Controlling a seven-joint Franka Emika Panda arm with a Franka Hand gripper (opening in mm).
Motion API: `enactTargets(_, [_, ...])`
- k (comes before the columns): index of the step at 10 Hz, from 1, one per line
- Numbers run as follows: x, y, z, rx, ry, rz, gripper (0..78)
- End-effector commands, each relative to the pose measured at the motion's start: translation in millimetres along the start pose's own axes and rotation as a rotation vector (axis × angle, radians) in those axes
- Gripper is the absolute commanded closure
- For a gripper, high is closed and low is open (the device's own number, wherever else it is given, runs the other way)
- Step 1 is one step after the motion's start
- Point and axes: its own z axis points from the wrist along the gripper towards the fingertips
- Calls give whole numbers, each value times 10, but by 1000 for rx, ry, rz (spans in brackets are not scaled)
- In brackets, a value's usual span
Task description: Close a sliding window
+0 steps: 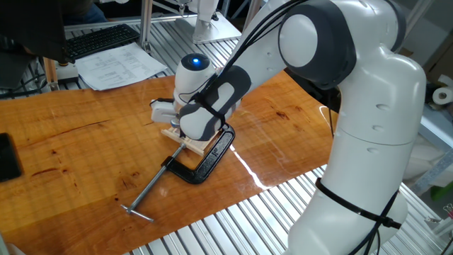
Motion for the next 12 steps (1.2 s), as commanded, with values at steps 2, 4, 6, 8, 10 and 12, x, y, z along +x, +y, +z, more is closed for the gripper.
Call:
enactTargets(2, [-82, 53, -484, -20, 115, -5, 776])
enactTargets(4, [-127, 0, -649, -68, 164, 4, 776])
enactTargets(6, [-161, -102, -894, -66, 206, -23, 776])
enactTargets(8, [-199, -215, -1111, -63, 229, -82, 776])
enactTargets(10, [-248, -292, -1268, -64, 237, -141, 776])
enactTargets(12, [-314, -352, -1411, -68, 243, -205, 776])
